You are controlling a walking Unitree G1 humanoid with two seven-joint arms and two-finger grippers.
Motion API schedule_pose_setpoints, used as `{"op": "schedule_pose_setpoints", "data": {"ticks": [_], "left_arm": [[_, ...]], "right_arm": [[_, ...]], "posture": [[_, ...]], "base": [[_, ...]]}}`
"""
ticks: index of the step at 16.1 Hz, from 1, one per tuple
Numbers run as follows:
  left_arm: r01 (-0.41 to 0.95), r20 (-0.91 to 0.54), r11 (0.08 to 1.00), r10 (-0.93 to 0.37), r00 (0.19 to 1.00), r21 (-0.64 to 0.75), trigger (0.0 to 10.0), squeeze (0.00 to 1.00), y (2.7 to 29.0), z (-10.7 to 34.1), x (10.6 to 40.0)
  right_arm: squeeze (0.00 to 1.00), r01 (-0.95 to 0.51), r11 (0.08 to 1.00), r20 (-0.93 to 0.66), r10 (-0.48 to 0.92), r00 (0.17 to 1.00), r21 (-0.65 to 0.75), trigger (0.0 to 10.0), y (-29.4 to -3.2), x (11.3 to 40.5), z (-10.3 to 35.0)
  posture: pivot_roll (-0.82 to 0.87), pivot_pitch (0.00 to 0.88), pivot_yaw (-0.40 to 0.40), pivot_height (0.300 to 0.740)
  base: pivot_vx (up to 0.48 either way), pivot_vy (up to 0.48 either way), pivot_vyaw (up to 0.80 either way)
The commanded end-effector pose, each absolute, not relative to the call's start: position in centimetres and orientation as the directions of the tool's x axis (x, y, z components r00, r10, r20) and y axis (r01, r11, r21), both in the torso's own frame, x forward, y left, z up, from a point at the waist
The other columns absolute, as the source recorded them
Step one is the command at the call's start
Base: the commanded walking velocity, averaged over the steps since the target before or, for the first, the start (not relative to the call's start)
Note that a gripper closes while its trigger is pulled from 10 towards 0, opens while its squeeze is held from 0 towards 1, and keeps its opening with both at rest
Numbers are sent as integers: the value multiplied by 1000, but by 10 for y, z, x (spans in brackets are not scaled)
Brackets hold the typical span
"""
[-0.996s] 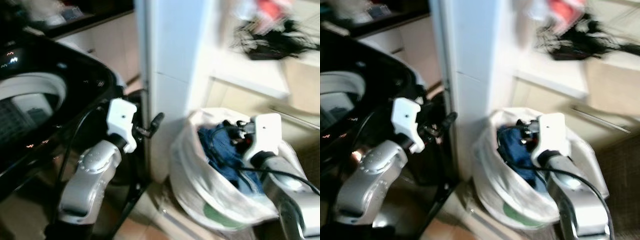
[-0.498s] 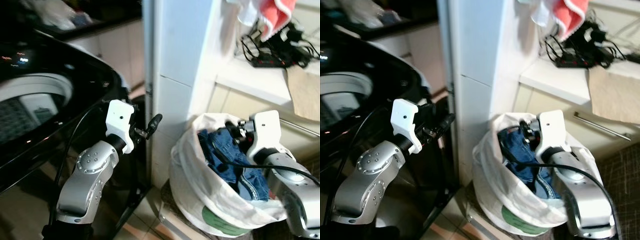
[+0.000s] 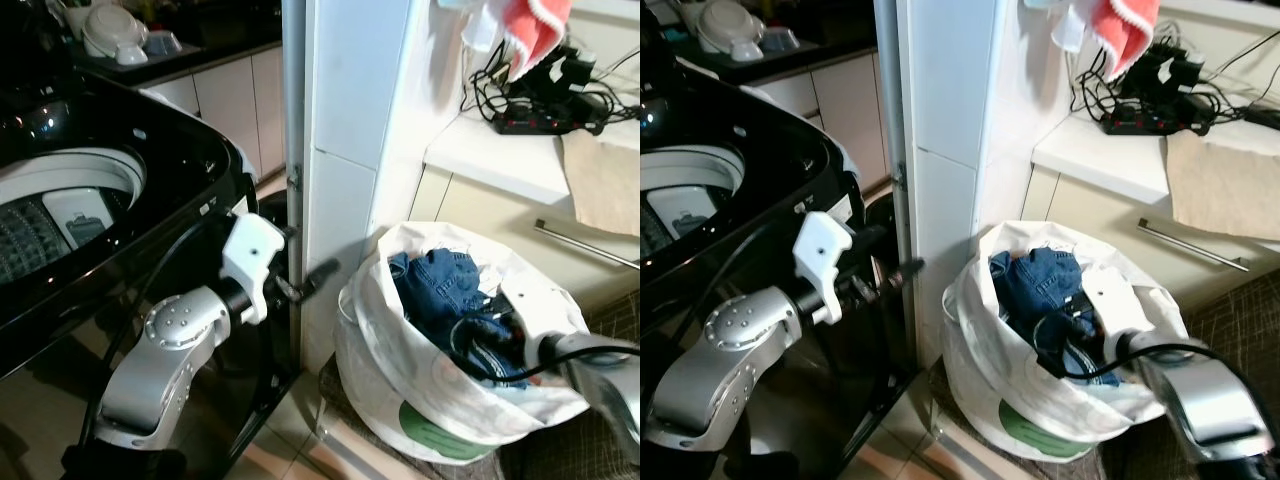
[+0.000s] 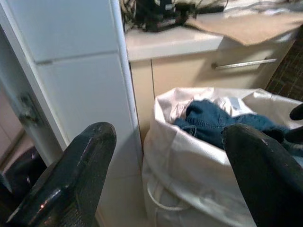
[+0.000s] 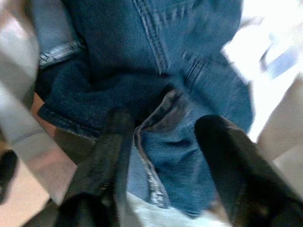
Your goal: Clothes washing
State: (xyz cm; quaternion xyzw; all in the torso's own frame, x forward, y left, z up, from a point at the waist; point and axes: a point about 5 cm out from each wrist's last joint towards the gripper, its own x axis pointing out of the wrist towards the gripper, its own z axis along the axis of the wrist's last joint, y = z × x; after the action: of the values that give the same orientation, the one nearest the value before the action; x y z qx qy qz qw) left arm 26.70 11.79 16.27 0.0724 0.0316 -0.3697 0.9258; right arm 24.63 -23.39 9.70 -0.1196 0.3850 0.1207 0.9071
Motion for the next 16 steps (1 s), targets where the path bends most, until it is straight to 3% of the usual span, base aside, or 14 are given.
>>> {"op": "schedule_pose_setpoints", "data": {"ticks": [1, 3, 5, 6, 7, 8, 9, 10, 16], "left_arm": [[692, -113, 713, -683, 722, 113, 10000, 0, 117, 164, 268], [715, -131, 694, -704, 698, 87, 10000, 0, 115, 162, 266], [806, -160, 589, -791, 591, 65, 10000, 0, 108, 158, 252], [853, -157, 519, -839, 521, 55, 10000, 0, 105, 158, 243], [878, -144, 476, -867, 477, 46, 10000, 0, 105, 159, 237], [885, -129, 464, -875, 466, 42, 10000, 0, 105, 161, 235], [885, -124, 464, -877, 465, 40, 10000, 0, 106, 162, 235], [886, -126, 462, -878, 462, 36, 10000, 0, 106, 162, 234], [908, -139, 417, -899, 416, 23, 10000, 0, 106, 163, 232]], "right_arm": [[1000, -298, 950, -718, 141, 682, -96, 10000, -236, 252, 96], [1000, -361, 928, -745, 173, 644, -96, 10000, -232, 255, 86], [1000, -391, 909, -766, 149, 625, -142, 10000, -232, 259, 74], [196, -399, 889, -759, 99, 644, -223, 10000, -235, 263, 71], [0, -400, 876, -754, 66, 653, -270, 10000, -238, 266, 69], [0, -394, 880, -755, 64, 652, -266, 10000, -239, 267, 68], [0, -393, 879, -757, 58, 651, -271, 4196, -241, 267, 68], [0, -389, 882, -762, 56, 645, -265, 0, -242, 267, 67], [0, -387, 894, -803, 55, 594, -225, 0, -252, 256, 56]], "posture": [[-46, 0, -4, 740], [-47, 0, -3, 740], [-39, 0, -9, 740], [-34, 0, -13, 740], [-34, 0, -13, 740], [-34, 0, -13, 740], [-33, 0, -13, 740], [-33, 0, -13, 740], [-40, 0, -4, 740]], "base": [[0, 0, 0], [0, 0, 0], [0, 0, 0], [0, 0, 0], [0, 0, 0], [0, 0, 0], [0, 0, 0], [0, 0, 0], [0, 0, 0]]}}
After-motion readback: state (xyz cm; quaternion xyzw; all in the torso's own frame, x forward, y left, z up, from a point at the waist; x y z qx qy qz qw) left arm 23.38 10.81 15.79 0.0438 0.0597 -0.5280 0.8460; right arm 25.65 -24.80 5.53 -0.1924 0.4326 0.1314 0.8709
